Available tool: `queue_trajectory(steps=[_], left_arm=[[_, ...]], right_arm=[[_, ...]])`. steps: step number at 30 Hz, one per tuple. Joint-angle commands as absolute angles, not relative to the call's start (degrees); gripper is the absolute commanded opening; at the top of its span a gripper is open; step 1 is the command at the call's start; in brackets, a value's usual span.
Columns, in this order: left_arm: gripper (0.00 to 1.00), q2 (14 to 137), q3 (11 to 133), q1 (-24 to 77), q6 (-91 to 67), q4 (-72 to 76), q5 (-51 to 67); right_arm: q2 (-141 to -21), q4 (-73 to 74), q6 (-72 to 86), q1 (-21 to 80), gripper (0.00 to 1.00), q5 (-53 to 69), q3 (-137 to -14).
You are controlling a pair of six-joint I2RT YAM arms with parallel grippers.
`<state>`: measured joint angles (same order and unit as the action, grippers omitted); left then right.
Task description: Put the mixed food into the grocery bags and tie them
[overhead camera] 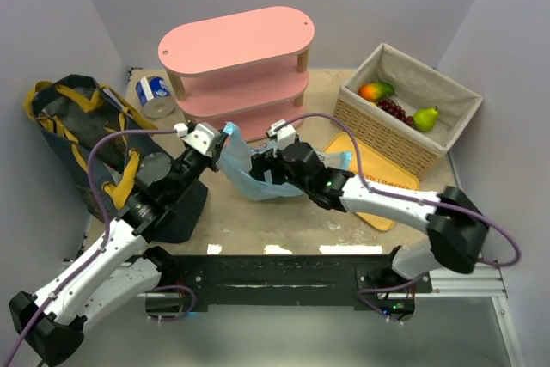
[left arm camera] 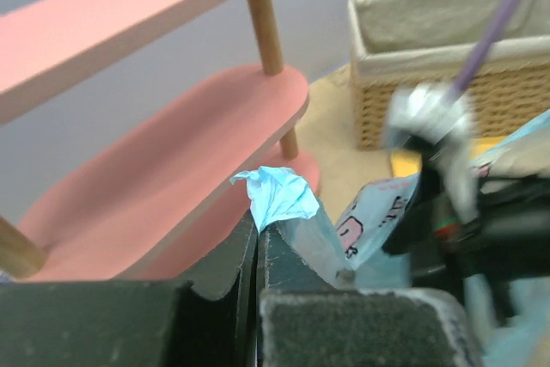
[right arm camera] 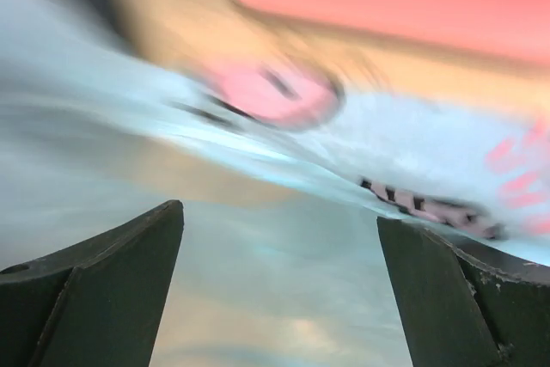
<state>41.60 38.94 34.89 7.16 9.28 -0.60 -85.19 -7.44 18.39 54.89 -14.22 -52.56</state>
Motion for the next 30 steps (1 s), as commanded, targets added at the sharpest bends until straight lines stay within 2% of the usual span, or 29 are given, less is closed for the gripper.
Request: queue_trajectory(steps=[1,5,9,13,16,23,30], left_arm=[[0.00,42.19,39.11,34.81,10.28,9.32,-12.46],[0.00,42.36,39.11,34.80,11.07,8.26,-15.99],[0.00,40.35,38.50,34.80,11.60,8.08,-18.18],[0.00,37.53,37.79,34.72,13.18,9.05,-22.23],[0.00,36.39,37.35,34.63,13.45,9.40,-23.82],[0.00,36.04,37.79,34.45,12.83,8.70,-23.82],[0.00,35.77,37.79,34.37,12.13,8.44,-22.24]], right_arm=[[-73.49,-4.34,9.59,55.20,0.99,3.13,-59.76],[-69.09,1.39,9.05,54.06,0.99,3.17,-63.79],[-65.66,9.13,9.05,47.75,0.99,-4.55,-66.62],[-63.98,15.80,12.21,29.06,0.97,-3.97,-64.25],[-69.16,24.83,12.48,22.87,0.95,-3.33,-65.56],[-80.67,36.20,4.94,21.53,0.99,-5.27,-66.80],[-86.75,32.37,-9.13,21.53,0.99,-3.69,-63.29]])
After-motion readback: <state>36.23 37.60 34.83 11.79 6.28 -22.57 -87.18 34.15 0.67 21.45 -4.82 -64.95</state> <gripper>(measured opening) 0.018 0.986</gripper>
